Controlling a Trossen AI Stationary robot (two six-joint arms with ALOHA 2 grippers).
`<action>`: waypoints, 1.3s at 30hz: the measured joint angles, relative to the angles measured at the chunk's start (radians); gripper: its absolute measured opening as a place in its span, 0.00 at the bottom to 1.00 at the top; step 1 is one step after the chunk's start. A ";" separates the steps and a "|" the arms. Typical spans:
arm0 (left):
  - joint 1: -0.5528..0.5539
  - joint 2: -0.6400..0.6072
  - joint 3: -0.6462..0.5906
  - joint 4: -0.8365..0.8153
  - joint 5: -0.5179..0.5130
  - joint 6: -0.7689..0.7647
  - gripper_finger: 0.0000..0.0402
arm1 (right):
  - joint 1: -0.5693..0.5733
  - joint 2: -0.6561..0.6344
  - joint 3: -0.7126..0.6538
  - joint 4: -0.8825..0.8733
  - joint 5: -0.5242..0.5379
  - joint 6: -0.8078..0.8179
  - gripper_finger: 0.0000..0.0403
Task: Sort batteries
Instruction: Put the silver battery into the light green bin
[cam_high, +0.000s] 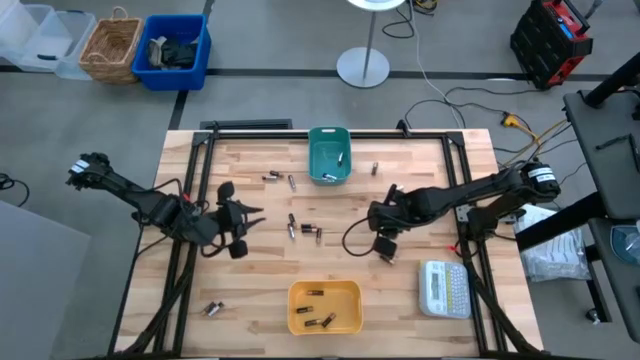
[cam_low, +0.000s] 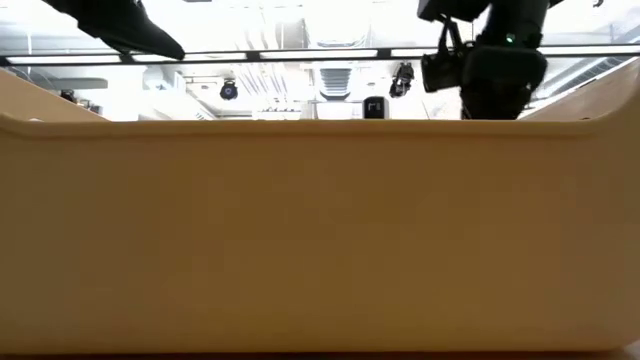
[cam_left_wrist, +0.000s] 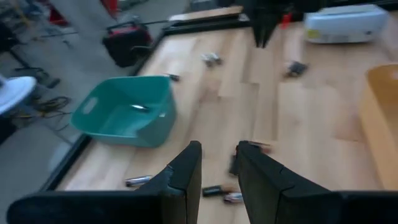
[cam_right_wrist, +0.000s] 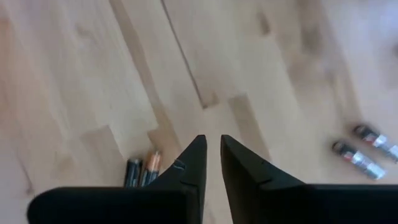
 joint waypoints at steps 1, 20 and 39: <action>0.007 0.000 0.000 0.000 -0.007 0.004 0.20 | -0.001 0.000 0.010 0.001 0.012 -0.010 0.09; 0.812 0.162 -0.001 -0.009 0.634 0.160 0.19 | -0.054 0.000 0.065 0.154 0.099 -0.229 0.07; 1.052 0.491 0.027 -0.062 0.820 0.585 0.22 | -0.054 0.000 0.063 0.163 0.098 -0.225 0.07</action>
